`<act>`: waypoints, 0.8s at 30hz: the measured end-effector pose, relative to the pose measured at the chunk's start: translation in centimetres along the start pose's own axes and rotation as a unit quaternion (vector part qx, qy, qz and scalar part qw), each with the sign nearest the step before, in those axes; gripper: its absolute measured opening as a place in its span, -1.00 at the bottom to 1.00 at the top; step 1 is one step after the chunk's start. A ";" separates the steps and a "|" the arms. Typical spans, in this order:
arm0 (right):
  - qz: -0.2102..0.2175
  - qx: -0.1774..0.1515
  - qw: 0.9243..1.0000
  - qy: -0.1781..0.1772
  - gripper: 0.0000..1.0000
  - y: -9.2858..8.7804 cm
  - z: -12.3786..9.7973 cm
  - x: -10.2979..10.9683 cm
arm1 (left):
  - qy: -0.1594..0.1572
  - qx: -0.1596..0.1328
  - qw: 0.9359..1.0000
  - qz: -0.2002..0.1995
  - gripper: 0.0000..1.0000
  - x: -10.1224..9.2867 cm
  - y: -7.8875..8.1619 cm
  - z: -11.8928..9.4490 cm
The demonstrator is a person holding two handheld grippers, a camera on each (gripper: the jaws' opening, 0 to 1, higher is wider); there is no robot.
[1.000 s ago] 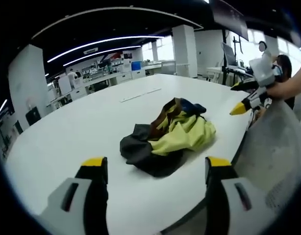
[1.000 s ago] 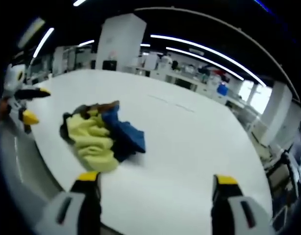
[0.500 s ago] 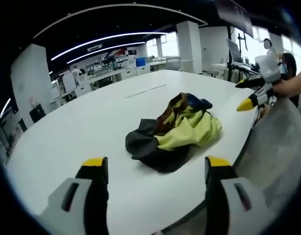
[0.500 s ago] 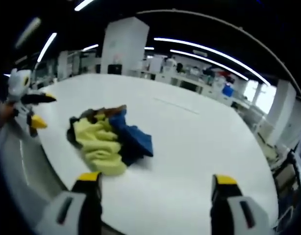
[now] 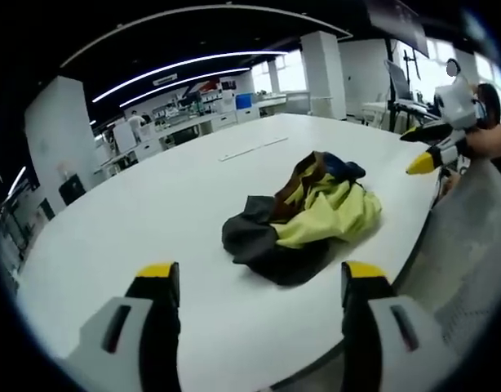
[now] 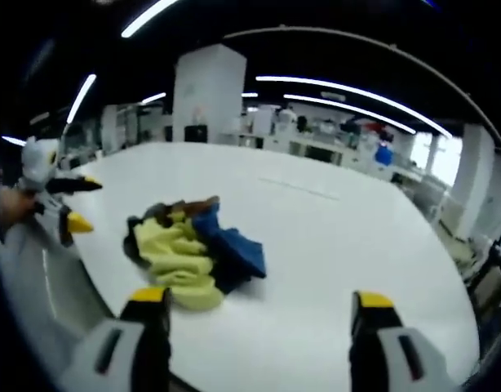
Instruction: Fold the garment on the visible template until the final outline fits inside the template.
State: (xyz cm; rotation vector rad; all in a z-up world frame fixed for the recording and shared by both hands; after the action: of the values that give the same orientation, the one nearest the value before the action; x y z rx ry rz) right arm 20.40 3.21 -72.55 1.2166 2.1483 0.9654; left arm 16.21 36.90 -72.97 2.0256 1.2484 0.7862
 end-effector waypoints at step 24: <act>0.029 -0.023 0.995 0.088 0.58 2.3 0.7 -1.6 | -0.085 -0.044 0.995 -0.041 0.48 1.4 3.5 -0.1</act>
State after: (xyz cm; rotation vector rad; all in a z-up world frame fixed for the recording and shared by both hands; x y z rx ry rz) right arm 22.81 2.88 -71.12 1.2182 2.2206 1.1797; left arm 18.55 37.00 -70.06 1.9150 1.1725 0.6045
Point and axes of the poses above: the point that each gripper's makers call its tool centre point, and the gripper's own axes: z roughly forward along the fingers, x roughly to its left, y roughly out of its top, the point moved 5 cm from there along -z, roughly backward along the fingers, and after that the axes turned 10 degrees about x, right-handed, at the moved point
